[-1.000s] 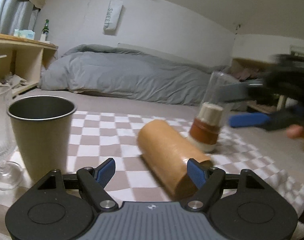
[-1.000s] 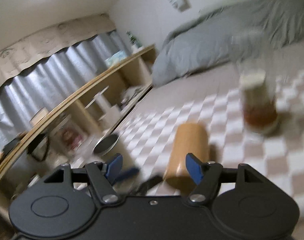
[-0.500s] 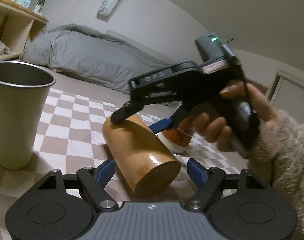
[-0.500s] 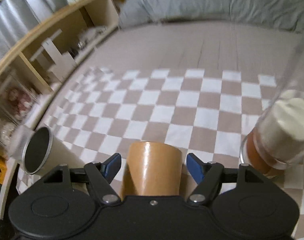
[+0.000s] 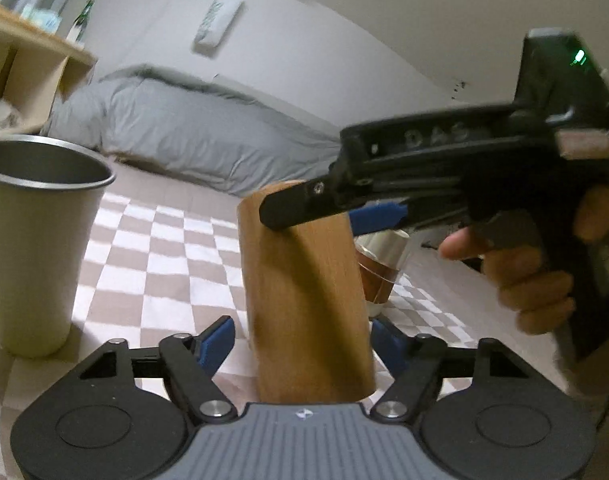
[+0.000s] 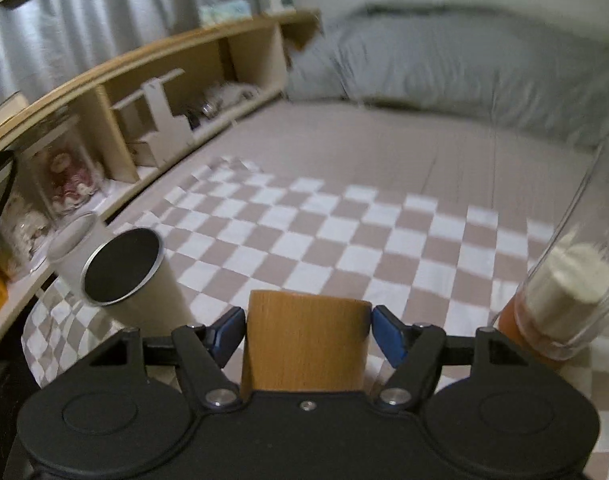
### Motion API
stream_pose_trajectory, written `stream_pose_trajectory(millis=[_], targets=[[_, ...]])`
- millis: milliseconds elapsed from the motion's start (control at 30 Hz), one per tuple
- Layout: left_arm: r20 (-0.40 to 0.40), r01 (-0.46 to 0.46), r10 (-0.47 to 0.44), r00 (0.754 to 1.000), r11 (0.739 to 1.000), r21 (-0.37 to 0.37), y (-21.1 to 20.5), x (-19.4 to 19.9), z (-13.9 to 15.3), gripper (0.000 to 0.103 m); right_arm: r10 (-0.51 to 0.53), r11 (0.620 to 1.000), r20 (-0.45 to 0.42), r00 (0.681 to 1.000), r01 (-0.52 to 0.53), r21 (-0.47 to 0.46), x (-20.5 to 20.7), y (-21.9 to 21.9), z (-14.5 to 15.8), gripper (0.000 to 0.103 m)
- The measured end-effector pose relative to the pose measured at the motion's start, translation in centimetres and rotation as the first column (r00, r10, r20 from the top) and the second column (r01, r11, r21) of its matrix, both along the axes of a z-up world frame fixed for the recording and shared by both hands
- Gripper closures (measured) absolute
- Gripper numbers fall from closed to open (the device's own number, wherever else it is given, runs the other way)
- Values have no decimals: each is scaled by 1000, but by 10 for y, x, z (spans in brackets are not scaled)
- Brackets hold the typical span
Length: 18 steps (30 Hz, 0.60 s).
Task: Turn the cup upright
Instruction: 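Rotate the bamboo cup upright with the right tool beside the left tool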
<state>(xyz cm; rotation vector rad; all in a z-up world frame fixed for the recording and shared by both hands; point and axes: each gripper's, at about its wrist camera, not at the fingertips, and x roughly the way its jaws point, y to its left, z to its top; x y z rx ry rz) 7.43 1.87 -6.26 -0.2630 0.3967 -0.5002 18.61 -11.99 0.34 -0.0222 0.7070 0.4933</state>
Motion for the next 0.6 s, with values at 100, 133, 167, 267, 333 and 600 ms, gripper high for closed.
stream_pose_trajectory(millis=[100,133,167,267,333,600], targets=[[29,-13,11,1000,998,64,-5,-4,-1,34,17,1000,68,998,-16,-15,-17,0,8,33],[39,-24,20,999,996,87,-7,-6,-1,34,25,1000,86,996,-23,-20,-22,0,10,33],[50,-41,35,998,993,114,-8,-8,-1,34,33,999,104,994,-30,-30,-28,1,12,33],[109,-104,83,991,975,197,-14,-13,-2,34,59,997,157,986,-51,-58,-44,4,13,33],[139,-144,113,984,960,239,-16,-10,-3,34,81,995,191,978,-68,-74,-53,8,13,33],[123,-207,180,976,943,262,-4,5,-8,34,153,982,280,948,-114,-148,-64,38,3,34]])
